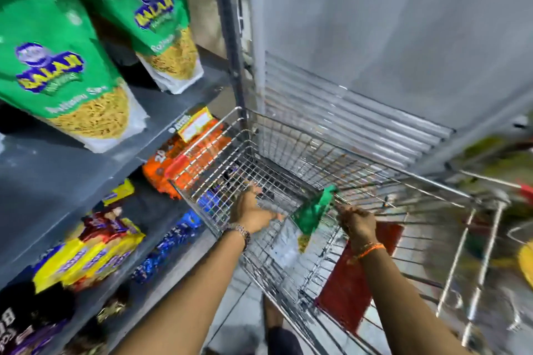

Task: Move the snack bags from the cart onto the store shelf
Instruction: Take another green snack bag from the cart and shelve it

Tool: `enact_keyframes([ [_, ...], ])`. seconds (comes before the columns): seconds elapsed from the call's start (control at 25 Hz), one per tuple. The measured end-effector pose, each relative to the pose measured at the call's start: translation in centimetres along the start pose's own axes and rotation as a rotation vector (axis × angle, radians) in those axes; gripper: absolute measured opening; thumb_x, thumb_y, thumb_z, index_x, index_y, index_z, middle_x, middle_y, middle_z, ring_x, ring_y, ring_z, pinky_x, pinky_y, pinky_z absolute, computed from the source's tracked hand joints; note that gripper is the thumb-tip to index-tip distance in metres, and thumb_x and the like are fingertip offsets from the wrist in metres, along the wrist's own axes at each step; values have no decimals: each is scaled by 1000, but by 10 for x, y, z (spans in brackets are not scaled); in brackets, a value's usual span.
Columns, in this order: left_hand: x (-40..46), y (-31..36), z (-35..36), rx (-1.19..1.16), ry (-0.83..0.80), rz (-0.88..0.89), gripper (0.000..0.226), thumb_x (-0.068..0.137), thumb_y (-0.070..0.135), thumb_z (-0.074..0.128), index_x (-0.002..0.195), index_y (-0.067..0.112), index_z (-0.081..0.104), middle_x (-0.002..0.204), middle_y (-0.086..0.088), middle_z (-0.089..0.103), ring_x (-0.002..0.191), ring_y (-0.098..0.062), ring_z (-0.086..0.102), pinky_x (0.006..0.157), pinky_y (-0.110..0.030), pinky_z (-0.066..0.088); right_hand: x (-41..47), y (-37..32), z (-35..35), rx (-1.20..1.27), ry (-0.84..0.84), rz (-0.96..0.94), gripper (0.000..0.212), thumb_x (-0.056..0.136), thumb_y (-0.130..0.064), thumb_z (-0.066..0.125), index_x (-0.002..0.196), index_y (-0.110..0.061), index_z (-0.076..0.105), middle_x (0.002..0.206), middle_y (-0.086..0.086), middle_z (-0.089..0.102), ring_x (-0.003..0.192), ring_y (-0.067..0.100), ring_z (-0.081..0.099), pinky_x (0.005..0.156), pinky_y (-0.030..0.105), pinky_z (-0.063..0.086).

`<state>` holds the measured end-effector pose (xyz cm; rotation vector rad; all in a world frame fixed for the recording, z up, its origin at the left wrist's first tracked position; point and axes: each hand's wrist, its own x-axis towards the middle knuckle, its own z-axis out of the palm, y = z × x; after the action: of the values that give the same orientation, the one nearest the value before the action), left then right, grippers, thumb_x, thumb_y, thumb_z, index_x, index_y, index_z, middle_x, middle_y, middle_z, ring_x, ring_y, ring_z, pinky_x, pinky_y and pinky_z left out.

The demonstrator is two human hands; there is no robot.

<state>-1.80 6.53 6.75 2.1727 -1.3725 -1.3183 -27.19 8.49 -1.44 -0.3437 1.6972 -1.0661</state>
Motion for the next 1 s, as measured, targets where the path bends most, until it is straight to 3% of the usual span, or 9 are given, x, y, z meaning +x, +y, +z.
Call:
enact_keyframes([
  [0.16,22,-14,62,-15,-186,-176,70,58,19,90,116,21,50,111,0,61,99,-19,63,84,-31,55,22,31,0,-19,23,103,28,87,3,52,65,-13,56,53,4,54,53,17,47,49,18,37],
  [0.4,37,-32,123,97,-208,-250,121,46,22,95,147,18,28,149,-10,43,132,-31,48,110,-41,43,79,62,15,140,-15,265,33,88,3,34,99,-19,57,73,-5,53,65,8,47,64,26,37],
  [0.52,41,-35,140,217,-265,-206,139,47,30,95,154,12,8,158,-13,23,146,-31,26,120,-36,27,102,75,18,189,6,314,31,89,-4,34,90,-23,59,75,-3,54,67,9,49,65,27,37],
  [0.72,63,-65,176,227,-275,-167,150,26,35,93,151,16,12,154,-11,29,142,-26,34,117,-38,31,114,82,22,289,-90,365,26,88,-2,41,80,-18,60,58,-6,66,62,11,60,67,28,46],
  [0.8,75,-86,190,320,-89,-122,134,27,78,71,142,20,32,139,-8,51,116,-17,58,97,-28,49,117,86,25,301,-115,378,35,87,6,35,80,-17,61,56,-7,67,55,9,62,65,27,48],
  [0.84,75,-83,186,337,-10,-76,104,53,89,52,134,26,42,129,-4,60,91,-10,63,75,-25,53,118,89,25,309,-116,381,36,86,6,33,80,-16,61,56,-7,68,55,10,63,65,27,48],
  [0.88,71,-76,177,343,15,-109,70,77,73,53,130,28,45,124,-1,64,74,-9,57,60,-23,46,118,89,26,316,-116,377,36,86,6,33,80,-15,61,59,-5,69,59,13,63,66,29,48],
  [0.92,65,-67,172,367,-30,-144,52,85,50,63,129,30,46,124,-2,63,75,-11,56,61,-23,41,123,92,26,334,-122,378,34,86,5,34,81,-12,63,65,-1,72,66,18,63,69,32,50],
  [1.0,72,-63,171,354,-146,-213,55,82,31,72,130,21,46,125,-10,61,102,-28,62,77,-31,47,124,94,27,338,-149,348,32,84,1,39,95,-6,68,87,10,73,81,27,64,83,40,51],
])
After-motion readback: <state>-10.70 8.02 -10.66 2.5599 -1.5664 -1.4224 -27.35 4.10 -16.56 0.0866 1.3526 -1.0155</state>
